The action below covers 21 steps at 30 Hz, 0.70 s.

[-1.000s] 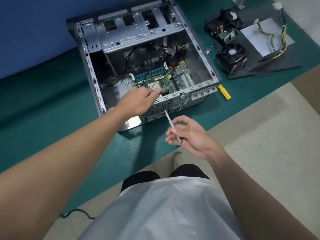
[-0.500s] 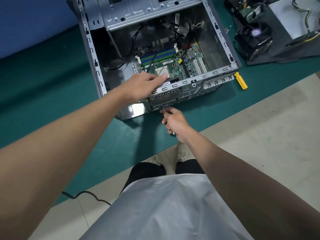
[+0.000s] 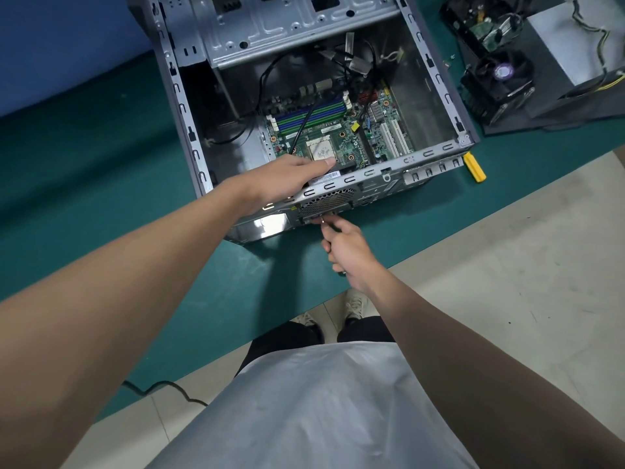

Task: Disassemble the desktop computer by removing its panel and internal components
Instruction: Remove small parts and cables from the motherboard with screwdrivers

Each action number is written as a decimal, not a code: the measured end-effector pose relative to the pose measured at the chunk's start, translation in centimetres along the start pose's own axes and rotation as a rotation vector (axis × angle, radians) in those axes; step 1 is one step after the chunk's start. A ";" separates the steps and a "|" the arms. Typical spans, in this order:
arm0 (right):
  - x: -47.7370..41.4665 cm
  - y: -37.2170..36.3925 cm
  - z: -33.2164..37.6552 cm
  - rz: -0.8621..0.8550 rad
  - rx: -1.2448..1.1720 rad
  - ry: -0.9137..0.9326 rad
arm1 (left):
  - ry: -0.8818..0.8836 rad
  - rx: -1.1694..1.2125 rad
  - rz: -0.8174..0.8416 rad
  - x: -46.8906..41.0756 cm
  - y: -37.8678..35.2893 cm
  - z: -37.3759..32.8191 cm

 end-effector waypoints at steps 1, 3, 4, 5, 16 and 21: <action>0.0 0.0 0.0 -0.003 0.004 -0.001 | 0.005 0.010 -0.002 0.0 0.0 0.1; -0.1 0.1 0.1 -0.006 0.023 -0.004 | 0.001 0.010 -0.005 -0.1 0.0 0.3; -0.1 0.2 0.2 -0.008 0.032 -0.004 | -0.001 0.006 -0.004 -0.2 0.0 0.4; -0.1 0.2 0.2 -0.009 0.037 -0.002 | -0.003 0.008 -0.002 -0.2 0.0 0.4; -0.3 0.3 1.0 0.036 0.001 -0.011 | -0.029 0.069 0.018 0.3 0.1 0.1; -0.3 0.4 1.0 0.050 0.016 -0.012 | -0.035 0.067 0.012 0.5 0.3 0.2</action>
Point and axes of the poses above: each hand's wrist, its own x-axis away from the middle knuckle, its own y-axis out of the back of the hand, z = x × y, the point moved 8 cm from there along -x, towards the middle knuckle, and after that the axes turned 8 degrees about -z, right-handed, at the moved point
